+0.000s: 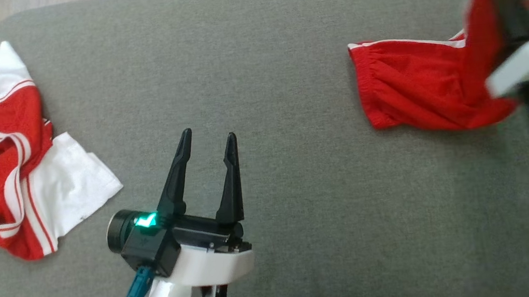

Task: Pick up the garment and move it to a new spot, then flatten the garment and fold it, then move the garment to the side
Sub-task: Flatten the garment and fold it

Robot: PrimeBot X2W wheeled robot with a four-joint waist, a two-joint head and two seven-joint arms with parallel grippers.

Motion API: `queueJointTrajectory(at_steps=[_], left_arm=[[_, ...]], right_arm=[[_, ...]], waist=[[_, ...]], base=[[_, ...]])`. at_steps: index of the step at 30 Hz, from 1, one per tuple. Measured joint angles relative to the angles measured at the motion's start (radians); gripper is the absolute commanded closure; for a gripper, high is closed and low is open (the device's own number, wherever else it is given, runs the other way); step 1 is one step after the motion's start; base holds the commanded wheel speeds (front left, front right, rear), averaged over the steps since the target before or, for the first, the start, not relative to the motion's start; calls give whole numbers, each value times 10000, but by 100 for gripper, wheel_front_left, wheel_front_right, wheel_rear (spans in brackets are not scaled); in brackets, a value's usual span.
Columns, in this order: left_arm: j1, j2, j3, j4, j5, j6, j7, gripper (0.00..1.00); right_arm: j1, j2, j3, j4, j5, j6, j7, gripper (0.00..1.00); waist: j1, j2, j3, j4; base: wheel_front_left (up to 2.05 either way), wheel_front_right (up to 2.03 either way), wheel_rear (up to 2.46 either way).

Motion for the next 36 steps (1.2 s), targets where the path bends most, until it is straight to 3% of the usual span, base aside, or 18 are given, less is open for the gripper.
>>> queueJointTrajectory(at_steps=[2, 3, 4, 9, 17, 21, 29, 36], left_arm=[[0, -2, 19, -2, 0, 0, 0, 0], [0, -4, 23, -2, 0, 0, 0, 0], [1, -4, 31, 0, -2, 0, 0, 0], [22, -13, 71, 88, -77, -6, 0, 0], [946, -29, 518, 123, -244, 107, 0, 0], [1552, -31, 817, 397, -238, 180, 2, 0], [2496, -25, 1444, 842, -36, 178, 2, 0], [3180, -21, 1781, 1254, 322, 146, 2, 0]], right_arm=[[108, 589, 278, -295, -261, 0, 228, 100], [244, 872, 422, -384, -416, 0, 320, 53], [422, 1172, 594, -414, -522, 0, 372, 0], [1594, 2405, 1009, -608, -510, 0, -589, 0], [3275, 1655, 261, -1001, -968, 0, -2890, 0], [4666, 1302, -244, -999, -1342, 0, -3540, 0], [6817, 1781, -1336, -1816, -2913, 0, -3703, 0], [7948, 2171, -1367, -2140, -3593, 0, -3703, 0]], waist=[[0, 0, -18, 80], [0, 0, -15, 124], [0, 0, -10, 172], [0, 0, -184, 343], [0, 0, -1123, 390], [-1, 0, -1749, 358], [-2, 0, -2688, 305], [-2, 0, -3236, 269]], base=[[0, 0, 0], [0, 0, 0], [0, 0, 0], [0, 0, 0], [0, 0, 0], [0, 0, 0], [0, 0, 0], [0, 0, 0]])
